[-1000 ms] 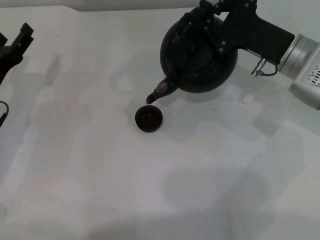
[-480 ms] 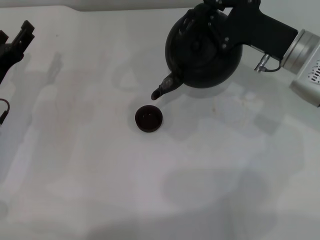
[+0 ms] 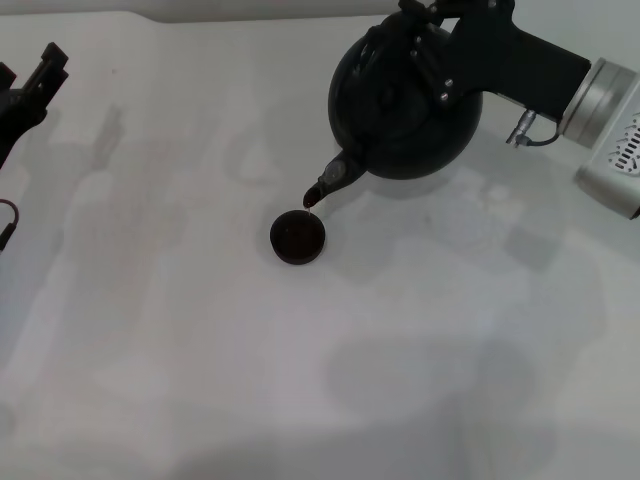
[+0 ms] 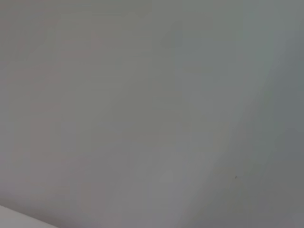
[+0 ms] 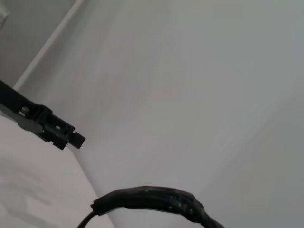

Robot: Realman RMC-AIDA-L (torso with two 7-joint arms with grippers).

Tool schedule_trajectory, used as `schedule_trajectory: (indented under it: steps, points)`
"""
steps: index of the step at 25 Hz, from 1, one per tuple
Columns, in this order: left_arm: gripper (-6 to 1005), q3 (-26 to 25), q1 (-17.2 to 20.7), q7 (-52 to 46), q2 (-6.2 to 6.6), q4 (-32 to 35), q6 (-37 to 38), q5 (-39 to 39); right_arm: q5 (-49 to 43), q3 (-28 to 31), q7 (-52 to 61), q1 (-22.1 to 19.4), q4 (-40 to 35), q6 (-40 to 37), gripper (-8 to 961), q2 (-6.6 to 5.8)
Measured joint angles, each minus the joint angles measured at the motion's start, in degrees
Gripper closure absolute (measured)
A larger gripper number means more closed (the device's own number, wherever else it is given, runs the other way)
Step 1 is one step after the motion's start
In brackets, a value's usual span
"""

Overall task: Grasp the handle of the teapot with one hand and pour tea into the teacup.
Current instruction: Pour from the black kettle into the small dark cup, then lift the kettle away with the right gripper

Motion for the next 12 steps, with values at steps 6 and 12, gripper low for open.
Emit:
schedule_trajectory:
  steps: [6, 12]
  points:
    - [109, 0.5, 0.0, -0.1, 0.00, 0.0, 0.0, 0.0, -0.3, 0.0, 0.0, 0.0, 0.6, -0.4, 837, 0.00]
    - [110, 0.5, 0.1, -0.1, 0.00, 0.0, 0.0, 0.0, -0.5, 0.0, 0.0, -0.1, 1.3, -0.6, 837, 0.00]
